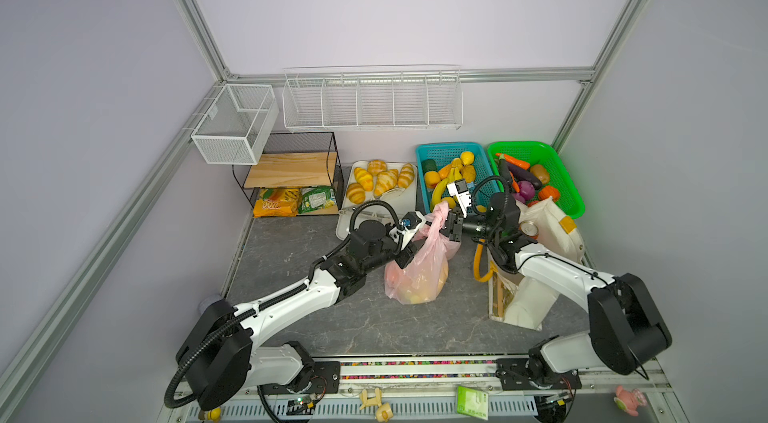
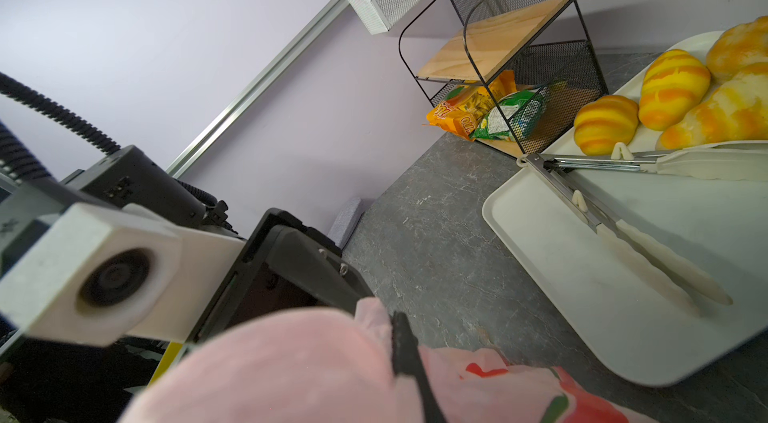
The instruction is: Place the mixed food into the grocery bags and tie them
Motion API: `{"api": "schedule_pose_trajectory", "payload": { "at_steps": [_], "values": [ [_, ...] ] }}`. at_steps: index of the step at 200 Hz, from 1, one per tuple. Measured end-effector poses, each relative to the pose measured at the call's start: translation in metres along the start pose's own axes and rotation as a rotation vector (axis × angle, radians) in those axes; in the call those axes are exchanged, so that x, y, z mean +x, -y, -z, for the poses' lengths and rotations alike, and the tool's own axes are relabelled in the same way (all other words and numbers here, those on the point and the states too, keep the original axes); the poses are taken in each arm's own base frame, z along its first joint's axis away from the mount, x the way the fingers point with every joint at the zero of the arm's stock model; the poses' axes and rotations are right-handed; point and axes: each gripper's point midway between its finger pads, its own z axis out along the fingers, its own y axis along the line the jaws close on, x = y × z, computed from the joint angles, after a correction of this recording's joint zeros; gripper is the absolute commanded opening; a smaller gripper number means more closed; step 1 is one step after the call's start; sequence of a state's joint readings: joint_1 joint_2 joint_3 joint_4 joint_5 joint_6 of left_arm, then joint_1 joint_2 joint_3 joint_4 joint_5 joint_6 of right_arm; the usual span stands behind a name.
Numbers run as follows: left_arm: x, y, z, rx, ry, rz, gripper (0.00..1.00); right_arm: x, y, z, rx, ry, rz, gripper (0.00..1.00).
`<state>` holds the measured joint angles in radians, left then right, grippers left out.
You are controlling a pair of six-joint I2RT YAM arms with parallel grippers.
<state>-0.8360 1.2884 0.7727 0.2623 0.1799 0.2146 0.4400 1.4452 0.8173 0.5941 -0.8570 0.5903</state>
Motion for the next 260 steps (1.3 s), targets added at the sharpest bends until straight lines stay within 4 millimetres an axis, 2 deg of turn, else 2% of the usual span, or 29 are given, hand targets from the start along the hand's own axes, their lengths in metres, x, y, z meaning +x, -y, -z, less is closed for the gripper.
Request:
{"api": "schedule_pose_trajectory", "payload": {
  "at_steps": [52,95,179,205,232,260],
  "values": [
    [-0.002,-0.005,-0.004,-0.030,0.013,0.004,0.46,0.000,0.000,0.000,0.001,-0.003,-0.003,0.07],
    [-0.011,-0.010,-0.004,-0.054,0.037,0.019,0.34,0.001,0.000,0.000,0.004,-0.006,0.000,0.07],
    [-0.013,-0.013,-0.002,-0.075,0.040,0.036,0.10,0.002,-0.001,0.001,0.010,-0.014,0.006,0.07],
    [-0.014,-0.015,0.001,-0.089,0.036,0.026,0.00,0.002,-0.002,0.000,0.008,-0.015,0.017,0.07],
    [-0.014,-0.016,0.004,-0.098,0.026,0.017,0.00,0.003,-0.003,-0.001,0.005,-0.019,0.026,0.07],
    [-0.011,-0.017,0.008,-0.112,0.006,0.013,0.00,0.006,-0.001,-0.002,0.016,-0.034,0.026,0.19]
  ]
}}
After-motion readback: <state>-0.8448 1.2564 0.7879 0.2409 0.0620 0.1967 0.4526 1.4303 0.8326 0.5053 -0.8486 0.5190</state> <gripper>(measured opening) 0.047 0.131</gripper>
